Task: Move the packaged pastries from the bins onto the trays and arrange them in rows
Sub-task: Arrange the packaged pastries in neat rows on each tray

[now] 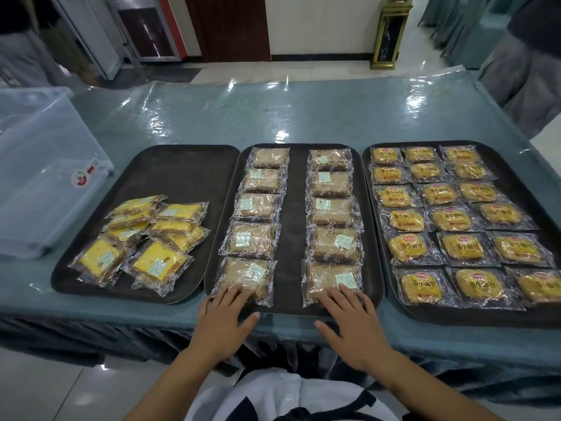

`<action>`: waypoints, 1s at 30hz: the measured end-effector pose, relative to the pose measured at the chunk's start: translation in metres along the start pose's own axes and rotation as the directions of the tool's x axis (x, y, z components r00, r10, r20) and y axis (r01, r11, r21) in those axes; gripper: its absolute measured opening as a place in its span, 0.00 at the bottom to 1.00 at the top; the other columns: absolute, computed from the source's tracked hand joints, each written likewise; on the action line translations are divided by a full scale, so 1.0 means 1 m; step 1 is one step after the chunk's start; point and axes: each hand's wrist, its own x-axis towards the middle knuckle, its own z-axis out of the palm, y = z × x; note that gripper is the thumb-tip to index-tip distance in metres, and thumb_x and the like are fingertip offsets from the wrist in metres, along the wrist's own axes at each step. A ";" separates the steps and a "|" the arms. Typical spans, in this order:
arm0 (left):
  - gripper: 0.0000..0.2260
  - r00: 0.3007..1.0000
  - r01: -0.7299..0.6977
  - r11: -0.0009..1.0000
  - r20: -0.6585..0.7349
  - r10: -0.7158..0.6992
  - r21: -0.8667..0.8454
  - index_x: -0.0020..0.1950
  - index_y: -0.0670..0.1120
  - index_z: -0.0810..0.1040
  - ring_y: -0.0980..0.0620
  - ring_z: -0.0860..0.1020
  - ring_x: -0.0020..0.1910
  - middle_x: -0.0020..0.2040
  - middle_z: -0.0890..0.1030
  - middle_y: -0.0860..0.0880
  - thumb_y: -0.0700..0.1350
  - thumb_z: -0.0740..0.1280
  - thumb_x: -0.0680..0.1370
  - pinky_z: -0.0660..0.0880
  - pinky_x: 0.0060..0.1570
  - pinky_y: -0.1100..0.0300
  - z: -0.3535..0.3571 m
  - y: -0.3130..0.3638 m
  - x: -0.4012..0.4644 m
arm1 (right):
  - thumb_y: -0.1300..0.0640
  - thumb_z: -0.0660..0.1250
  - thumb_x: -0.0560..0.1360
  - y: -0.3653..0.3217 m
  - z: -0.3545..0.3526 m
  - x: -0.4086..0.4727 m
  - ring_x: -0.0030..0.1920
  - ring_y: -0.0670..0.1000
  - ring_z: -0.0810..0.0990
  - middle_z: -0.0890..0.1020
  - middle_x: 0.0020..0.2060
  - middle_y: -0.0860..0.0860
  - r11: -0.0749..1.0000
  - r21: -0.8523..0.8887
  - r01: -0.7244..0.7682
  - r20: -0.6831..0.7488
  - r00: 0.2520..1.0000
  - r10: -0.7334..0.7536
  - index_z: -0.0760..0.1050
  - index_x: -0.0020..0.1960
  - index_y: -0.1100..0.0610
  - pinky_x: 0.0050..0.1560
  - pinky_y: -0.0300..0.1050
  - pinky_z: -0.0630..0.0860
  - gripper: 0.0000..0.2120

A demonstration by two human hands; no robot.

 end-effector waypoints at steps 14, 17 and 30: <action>0.35 0.990 -0.066 0.994 -0.115 0.076 0.086 0.78 0.59 0.31 0.46 0.28 0.77 0.79 0.31 0.49 0.71 0.38 0.76 0.33 0.76 0.46 -0.004 0.012 0.075 | 0.34 0.43 0.80 -0.002 -0.026 0.077 0.75 0.56 0.27 0.32 0.77 0.49 0.967 -0.008 -0.255 -0.049 0.966 0.254 0.31 0.78 0.42 0.75 0.62 0.33 0.33; 0.37 0.986 -0.097 0.991 -0.125 0.108 0.089 0.78 0.60 0.31 0.46 0.29 0.77 0.79 0.31 0.50 0.74 0.32 0.73 0.34 0.77 0.45 0.000 0.005 0.085 | 0.32 0.39 0.79 0.007 -0.013 0.083 0.76 0.56 0.28 0.33 0.78 0.49 0.959 -0.051 -0.277 -0.028 0.961 0.276 0.30 0.76 0.41 0.75 0.63 0.34 0.32; 0.33 0.992 -0.097 0.994 -0.081 0.101 0.051 0.76 0.63 0.29 0.48 0.28 0.76 0.78 0.28 0.55 0.72 0.43 0.78 0.33 0.76 0.46 0.001 -0.001 0.092 | 0.29 0.31 0.75 0.011 -0.002 0.085 0.77 0.53 0.30 0.37 0.79 0.47 0.953 -0.039 -0.302 -0.069 0.952 0.299 0.35 0.78 0.39 0.76 0.63 0.37 0.34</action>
